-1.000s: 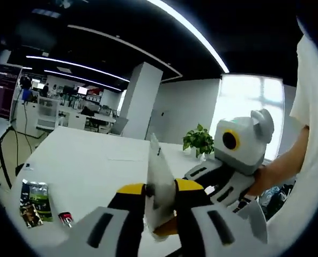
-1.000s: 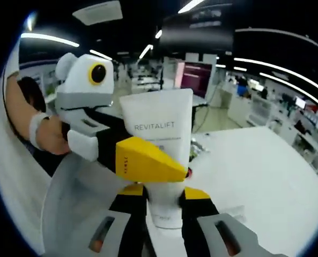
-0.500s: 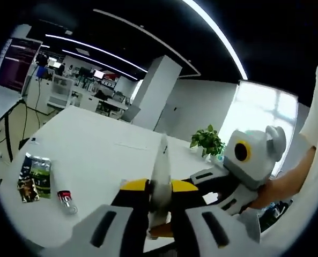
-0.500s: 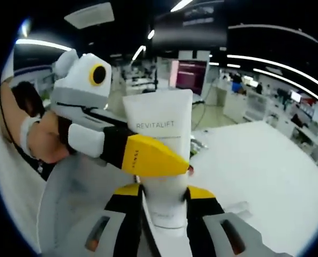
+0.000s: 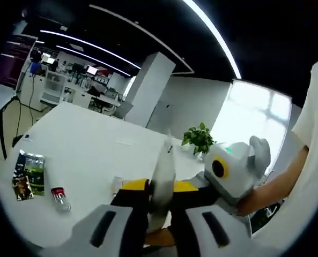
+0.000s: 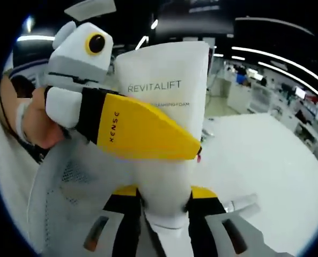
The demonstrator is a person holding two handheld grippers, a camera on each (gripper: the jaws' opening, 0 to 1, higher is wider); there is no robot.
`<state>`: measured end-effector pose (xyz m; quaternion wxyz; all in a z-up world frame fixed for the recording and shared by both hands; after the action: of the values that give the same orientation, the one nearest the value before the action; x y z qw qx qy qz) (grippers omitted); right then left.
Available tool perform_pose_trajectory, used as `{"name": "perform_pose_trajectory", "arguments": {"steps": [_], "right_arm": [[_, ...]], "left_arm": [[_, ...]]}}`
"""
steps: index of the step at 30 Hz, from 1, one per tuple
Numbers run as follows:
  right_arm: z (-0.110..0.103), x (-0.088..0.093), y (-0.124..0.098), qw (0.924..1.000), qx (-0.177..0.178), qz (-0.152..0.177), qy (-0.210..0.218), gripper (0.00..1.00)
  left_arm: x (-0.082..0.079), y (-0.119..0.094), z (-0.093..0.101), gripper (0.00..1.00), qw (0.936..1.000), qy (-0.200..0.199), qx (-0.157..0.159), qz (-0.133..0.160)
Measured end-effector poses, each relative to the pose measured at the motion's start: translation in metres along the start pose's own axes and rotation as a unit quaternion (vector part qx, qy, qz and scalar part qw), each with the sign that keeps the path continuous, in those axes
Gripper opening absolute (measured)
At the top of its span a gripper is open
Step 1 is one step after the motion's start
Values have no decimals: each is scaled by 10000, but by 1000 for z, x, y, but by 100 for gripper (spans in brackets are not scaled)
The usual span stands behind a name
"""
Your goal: Arrange the skincare products in the storage area until every visible bottle or jar stands upright without overlapping.
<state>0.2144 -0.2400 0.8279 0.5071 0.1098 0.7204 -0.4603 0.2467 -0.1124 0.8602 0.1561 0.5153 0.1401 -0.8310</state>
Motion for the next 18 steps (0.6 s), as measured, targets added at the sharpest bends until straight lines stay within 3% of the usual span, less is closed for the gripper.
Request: {"name": "perform_pose_trajectory", "arguments": {"steps": [2,9,10,12,14,15,18], "right_arm": [[0,-3,-4,9999,-32,98,122,26],[-5,-5,-10,9985,-97,248,483,24],[-5,-6,-12,9978,-106,315,570,24],[-4,-10,-15,9972,-98,412,618,24],[-3,-15,-18,9972,-64,479,566,25],[-3,-15,-18,9973,-59,480,547,25],[-4,-17,-22,9989,-29,372,285,26]], "left_arm": [[-4,1,-1,11,9996,23,112,246],[-2,2,9,13,9957,818,255,358],[-1,3,10,15,9948,925,270,327],[7,7,12,16,9944,984,353,-157],[9,8,12,18,9915,1241,302,-253],[8,7,14,18,9916,1251,305,-103],[7,7,13,17,9947,912,451,-150]]}}
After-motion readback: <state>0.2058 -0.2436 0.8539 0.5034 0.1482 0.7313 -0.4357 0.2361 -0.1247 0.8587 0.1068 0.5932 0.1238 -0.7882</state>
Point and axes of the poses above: the point that each gripper's makers call its tool centre point, and the gripper's own axes: y roughly forward along the fingers, z roughly to its right, x roughly out of its underside, the point moved 10 cm from there along -y, roughly backward along the fingers, and after that the axes turned 4 degrees about y, right-handed, at the moved point
